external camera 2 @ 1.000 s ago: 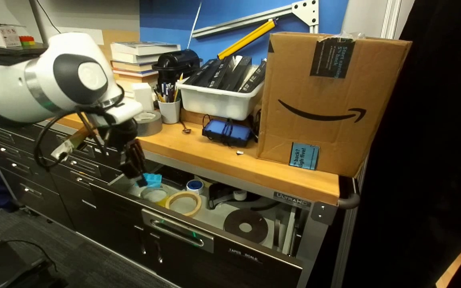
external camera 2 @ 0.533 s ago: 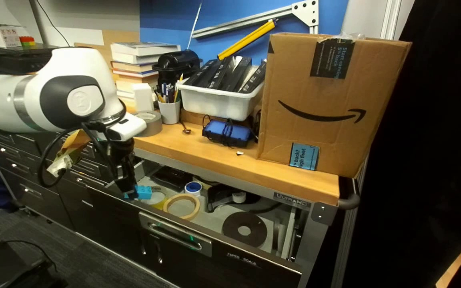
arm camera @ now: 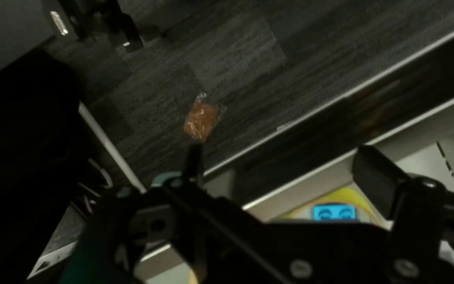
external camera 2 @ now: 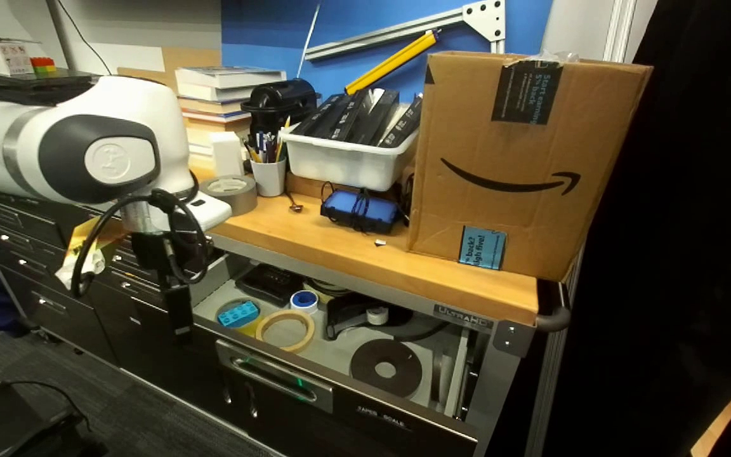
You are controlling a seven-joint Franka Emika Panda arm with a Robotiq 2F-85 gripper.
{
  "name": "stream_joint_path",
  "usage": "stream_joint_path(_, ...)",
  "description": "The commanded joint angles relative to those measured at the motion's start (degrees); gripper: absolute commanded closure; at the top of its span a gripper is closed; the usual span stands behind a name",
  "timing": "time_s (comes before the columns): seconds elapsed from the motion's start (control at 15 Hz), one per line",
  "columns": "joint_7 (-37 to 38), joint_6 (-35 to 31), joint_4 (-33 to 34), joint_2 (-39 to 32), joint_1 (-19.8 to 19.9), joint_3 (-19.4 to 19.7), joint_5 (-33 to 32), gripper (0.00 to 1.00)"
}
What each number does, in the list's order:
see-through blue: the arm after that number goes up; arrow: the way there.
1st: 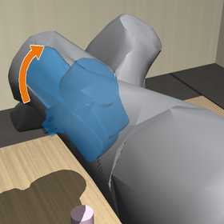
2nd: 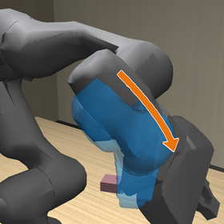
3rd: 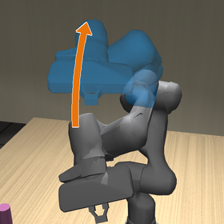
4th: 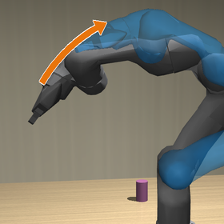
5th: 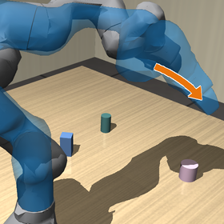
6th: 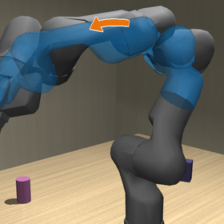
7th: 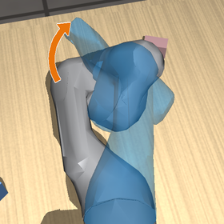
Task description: Pick up the blue block, put it in the drawer and close the drawer.
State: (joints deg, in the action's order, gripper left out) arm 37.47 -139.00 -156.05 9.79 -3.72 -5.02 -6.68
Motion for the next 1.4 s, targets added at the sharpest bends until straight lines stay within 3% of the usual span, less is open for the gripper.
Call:
stream_joint_path(0.0, -10.63, 6.95, -0.42, 0.11, -0.47, -0.44, 3.11, 0.0)
stream_joint_path(0.2, -14.72, 8.74, 0.9, -6.57, -1.15, -1.82, 2.27, 0.0)
stream_joint_path(0.33, -11.21, 9.08, 2.79, -12.24, -1.68, -3.19, -0.44, 0.0)
stream_joint_path(0.4, -7.82, 6.25, 3.23, -14.02, -2.16, -3.59, -1.25, 0.0)
stream_joint_path(0.67, 11.24, -4.43, 6.38, -18.37, -5.72, -2.05, -14.86, 0.0)
stream_joint_path(1.13, 34.75, -11.74, 13.47, -20.53, -9.71, 2.74, -30.99, 0.0)
stream_joint_path(1.33, 48.06, -13.83, 16.54, -21.73, -11.08, 5.73, -43.12, 0.0)
